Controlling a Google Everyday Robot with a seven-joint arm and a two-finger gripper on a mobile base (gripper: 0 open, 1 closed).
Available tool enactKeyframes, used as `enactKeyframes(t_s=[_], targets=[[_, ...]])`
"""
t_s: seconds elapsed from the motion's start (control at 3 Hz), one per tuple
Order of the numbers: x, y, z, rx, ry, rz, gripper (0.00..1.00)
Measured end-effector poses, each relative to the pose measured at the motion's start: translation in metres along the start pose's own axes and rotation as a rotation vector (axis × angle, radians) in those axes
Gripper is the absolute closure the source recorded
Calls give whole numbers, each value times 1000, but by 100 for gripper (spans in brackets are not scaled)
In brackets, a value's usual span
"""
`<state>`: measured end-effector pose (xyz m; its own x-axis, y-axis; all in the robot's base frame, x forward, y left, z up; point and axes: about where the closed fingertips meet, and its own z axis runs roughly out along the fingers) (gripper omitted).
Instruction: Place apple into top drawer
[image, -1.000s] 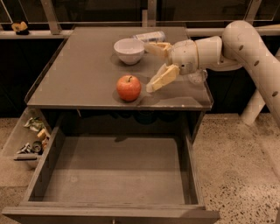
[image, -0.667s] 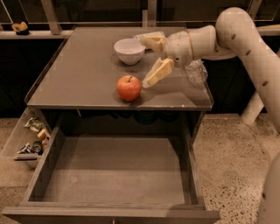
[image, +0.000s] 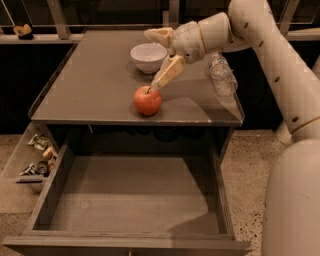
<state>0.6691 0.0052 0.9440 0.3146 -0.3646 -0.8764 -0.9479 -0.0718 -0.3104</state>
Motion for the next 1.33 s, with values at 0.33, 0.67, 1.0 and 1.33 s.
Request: enactKeyframes(t_s=[0.33, 0.67, 1.0, 1.33], targets=[[-9, 23, 7, -35, -47, 3, 0], [-29, 65, 20, -84, -124, 5, 0], [-26, 74, 30, -110, -126, 17, 0], [-25, 68, 34, -131, -61, 14, 0]])
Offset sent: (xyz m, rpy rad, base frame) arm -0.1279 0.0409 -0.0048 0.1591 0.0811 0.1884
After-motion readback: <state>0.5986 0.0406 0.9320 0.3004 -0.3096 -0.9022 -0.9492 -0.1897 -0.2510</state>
